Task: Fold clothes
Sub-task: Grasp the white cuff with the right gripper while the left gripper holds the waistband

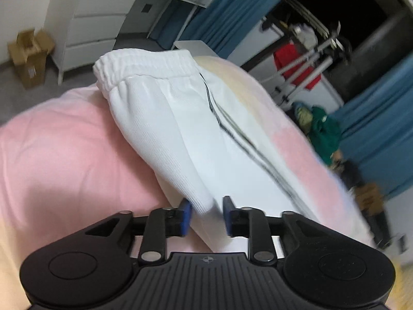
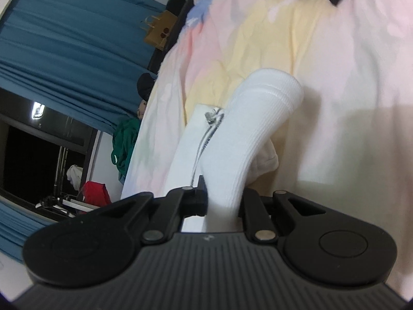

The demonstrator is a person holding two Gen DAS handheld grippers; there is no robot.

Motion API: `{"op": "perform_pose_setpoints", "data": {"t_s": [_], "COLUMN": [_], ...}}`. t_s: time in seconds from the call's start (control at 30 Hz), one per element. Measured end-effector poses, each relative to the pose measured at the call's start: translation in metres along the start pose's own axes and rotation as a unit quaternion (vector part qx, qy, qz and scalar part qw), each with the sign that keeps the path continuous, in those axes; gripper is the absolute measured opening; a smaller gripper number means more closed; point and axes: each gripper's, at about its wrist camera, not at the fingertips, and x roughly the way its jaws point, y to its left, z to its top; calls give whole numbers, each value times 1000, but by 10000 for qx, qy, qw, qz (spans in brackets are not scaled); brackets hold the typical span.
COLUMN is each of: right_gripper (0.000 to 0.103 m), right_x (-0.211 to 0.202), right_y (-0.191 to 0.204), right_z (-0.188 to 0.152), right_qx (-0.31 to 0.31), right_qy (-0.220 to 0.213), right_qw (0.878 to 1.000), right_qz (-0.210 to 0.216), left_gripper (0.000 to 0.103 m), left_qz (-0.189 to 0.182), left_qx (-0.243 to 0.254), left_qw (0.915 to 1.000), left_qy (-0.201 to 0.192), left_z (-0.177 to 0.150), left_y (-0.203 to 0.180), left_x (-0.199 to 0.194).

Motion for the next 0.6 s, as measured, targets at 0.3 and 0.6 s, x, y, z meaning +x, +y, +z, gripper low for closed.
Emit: {"op": "perform_pose_setpoints", "data": {"t_s": [0.3,0.6], "right_gripper": [49,52], "right_x": [31,42], "right_y": [-11,20], "right_z": [-13,-22], "right_qx": [394,130], "right_qy": [617,444], "right_qw": [9973,9915], "right_qz": [37,1217], "left_gripper": [46,47], "left_qz": [269,184], "left_qx": [899,939], "left_qw": [9956,9953], "left_qy": [39,-161], "left_z": [-22,-27], "left_y": [-36,-45], "left_x": [18,13]}}
